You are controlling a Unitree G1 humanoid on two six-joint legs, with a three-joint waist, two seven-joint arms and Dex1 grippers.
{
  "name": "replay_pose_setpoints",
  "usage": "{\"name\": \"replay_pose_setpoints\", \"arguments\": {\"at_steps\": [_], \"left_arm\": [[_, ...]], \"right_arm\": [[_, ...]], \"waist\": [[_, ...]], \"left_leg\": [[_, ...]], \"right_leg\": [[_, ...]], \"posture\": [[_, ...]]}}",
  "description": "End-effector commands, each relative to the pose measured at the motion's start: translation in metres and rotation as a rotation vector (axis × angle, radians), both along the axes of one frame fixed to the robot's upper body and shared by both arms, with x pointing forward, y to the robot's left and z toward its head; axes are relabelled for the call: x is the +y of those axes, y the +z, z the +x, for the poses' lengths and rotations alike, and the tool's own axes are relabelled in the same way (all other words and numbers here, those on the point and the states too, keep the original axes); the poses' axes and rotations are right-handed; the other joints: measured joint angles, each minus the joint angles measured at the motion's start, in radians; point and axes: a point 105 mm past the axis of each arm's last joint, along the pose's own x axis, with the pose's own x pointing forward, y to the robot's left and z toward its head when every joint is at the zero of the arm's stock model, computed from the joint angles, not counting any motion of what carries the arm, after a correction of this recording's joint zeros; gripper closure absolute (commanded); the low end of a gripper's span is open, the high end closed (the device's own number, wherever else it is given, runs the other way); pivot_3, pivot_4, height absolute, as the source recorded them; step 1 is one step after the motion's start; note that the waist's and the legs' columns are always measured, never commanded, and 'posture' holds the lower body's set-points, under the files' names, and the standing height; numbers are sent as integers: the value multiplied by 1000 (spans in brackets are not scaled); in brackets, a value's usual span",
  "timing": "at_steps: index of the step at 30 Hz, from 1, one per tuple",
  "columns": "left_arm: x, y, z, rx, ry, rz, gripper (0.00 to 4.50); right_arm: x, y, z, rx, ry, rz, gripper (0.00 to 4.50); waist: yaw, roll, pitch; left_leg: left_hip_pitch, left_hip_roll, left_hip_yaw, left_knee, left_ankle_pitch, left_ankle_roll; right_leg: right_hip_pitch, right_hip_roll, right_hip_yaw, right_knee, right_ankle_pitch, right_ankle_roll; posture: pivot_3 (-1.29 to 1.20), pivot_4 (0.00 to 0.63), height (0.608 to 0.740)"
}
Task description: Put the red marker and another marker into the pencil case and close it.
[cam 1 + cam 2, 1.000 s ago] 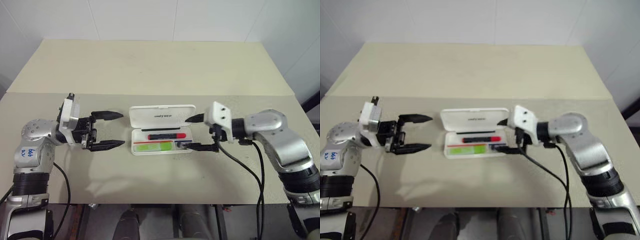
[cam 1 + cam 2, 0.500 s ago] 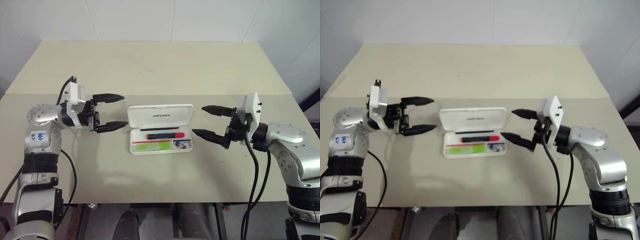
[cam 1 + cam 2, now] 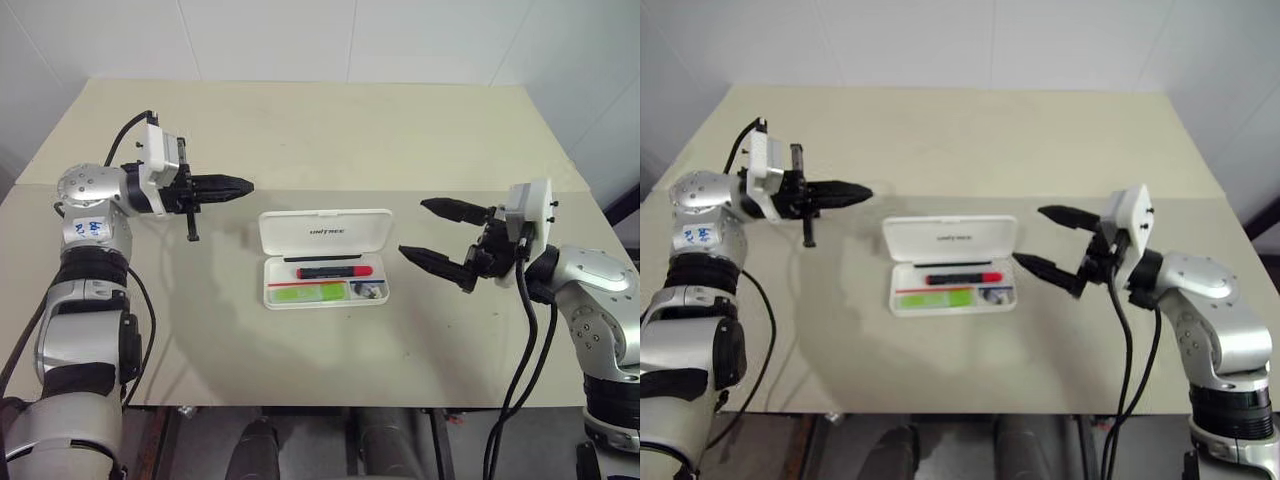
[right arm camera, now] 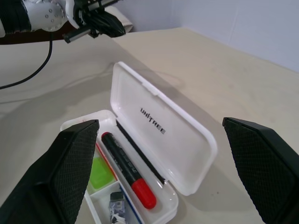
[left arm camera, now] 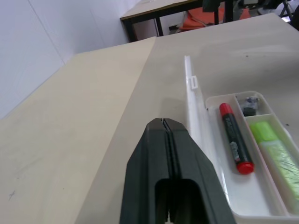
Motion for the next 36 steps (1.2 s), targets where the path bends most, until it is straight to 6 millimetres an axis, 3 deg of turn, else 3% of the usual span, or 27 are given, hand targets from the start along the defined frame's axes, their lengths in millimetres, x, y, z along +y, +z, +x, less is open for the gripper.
{"name": "replay_pose_setpoints", "arguments": {"at_steps": [1,5,11,14,24,31,36], "left_arm": [[-1,11,12,-56,72,23,4467],[-17,-5,21,-3,85,81,4467],[-35,-26,19,89,3,110,4467],[-38,-31,13,118,-57,137,4467],[-61,-34,-8,139,-279,180,4467],[-77,-49,-27,139,-407,249,4467],[-77,-60,-33,137,-443,318,4467]], "right_arm": [[-8,10,-2,-46,-26,-13,0],[-11,7,0,-17,-38,-33,0],[-14,-3,-3,73,-16,-64,0],[-19,-5,-5,98,-25,-55,0],[-30,25,-32,-33,112,5,0],[-22,20,-24,-57,126,-32,0],[-18,17,-24,-61,129,-35,0]], "waist": [[-1,0,0],[3,0,0],[8,0,0],[12,0,0],[17,0,0],[12,0,0],[16,0,0]], "left_leg": [[0,0,0,0,0,0],[0,0,0,0,0,0],[0,0,0,0,0,0],[0,0,0,0,0,0],[-1,0,-1,1,0,0],[0,0,-1,1,0,0],[0,0,-1,2,0,0]], "right_leg": [[0,0,0,0,0,0],[0,0,0,0,0,0],[0,0,0,0,0,1],[0,0,0,0,0,1],[0,0,0,0,1,2],[0,0,1,1,1,2],[0,0,1,2,1,1]], "posture": [[0,150,740],[0,150,740],[0,150,740],[0,150,740],[0,150,740],[0,150,740],[0,150,740]]}}
